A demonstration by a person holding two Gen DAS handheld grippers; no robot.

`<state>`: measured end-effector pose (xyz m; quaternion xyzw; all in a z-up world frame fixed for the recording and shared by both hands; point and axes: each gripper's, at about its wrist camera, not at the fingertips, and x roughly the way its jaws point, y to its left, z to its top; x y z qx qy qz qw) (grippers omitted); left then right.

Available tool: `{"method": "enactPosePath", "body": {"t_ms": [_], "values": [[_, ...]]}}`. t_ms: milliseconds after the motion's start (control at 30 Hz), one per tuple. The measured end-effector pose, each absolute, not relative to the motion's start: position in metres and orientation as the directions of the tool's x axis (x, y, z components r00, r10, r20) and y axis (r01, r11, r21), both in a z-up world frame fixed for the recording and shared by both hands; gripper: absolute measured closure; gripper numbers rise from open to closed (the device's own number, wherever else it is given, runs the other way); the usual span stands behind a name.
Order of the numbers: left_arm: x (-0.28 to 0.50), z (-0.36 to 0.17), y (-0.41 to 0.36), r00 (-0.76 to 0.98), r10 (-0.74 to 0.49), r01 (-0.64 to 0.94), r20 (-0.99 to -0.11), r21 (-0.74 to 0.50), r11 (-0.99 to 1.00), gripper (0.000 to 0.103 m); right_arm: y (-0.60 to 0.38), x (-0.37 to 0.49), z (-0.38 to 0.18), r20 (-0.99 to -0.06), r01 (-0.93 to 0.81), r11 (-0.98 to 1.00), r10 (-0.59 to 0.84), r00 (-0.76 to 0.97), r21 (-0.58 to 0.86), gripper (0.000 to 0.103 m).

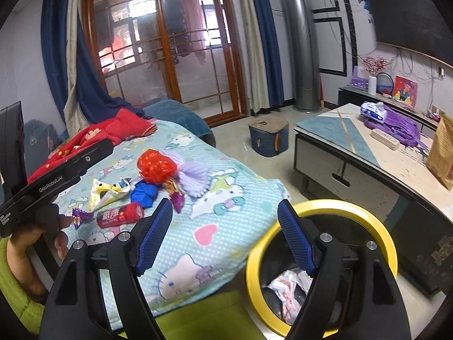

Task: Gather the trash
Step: 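Move both open tools back from the bin toward the bed, then grasp the red plastic bag with the left tool while the right tool grasps the white mesh net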

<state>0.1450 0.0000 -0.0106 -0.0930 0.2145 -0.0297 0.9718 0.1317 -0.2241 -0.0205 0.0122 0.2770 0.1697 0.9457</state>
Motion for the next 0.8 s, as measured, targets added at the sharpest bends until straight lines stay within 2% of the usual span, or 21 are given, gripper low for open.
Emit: {"method": "enactPosePath", "body": {"t_ms": [400,533,633,800], "values": [[0.162,-0.018,0.028,0.890,-0.108,-0.001,-0.443,-0.238,0.971,0.011,-0.194,0.198,-0.030,-0.547,-0.328,0.932,0.356,0.757,0.153,0.029],[0.176,-0.021,0.028,0.868,-0.156,0.026,-0.471,-0.270,0.963,0.018,-0.184,0.224,-0.039,-0.558,-0.339,0.923,0.381,0.737,0.183,0.029],[0.192,-0.027,0.030,0.840,-0.201,0.040,-0.503,-0.313,0.949,0.020,-0.178,0.241,-0.047,-0.574,-0.351,0.916,0.397,0.717,0.195,0.034],[0.219,-0.037,0.025,0.792,-0.217,0.038,-0.570,-0.308,0.951,0.022,-0.166,0.268,-0.065,-0.611,-0.371,0.905,0.417,0.673,0.209,0.039]]}}
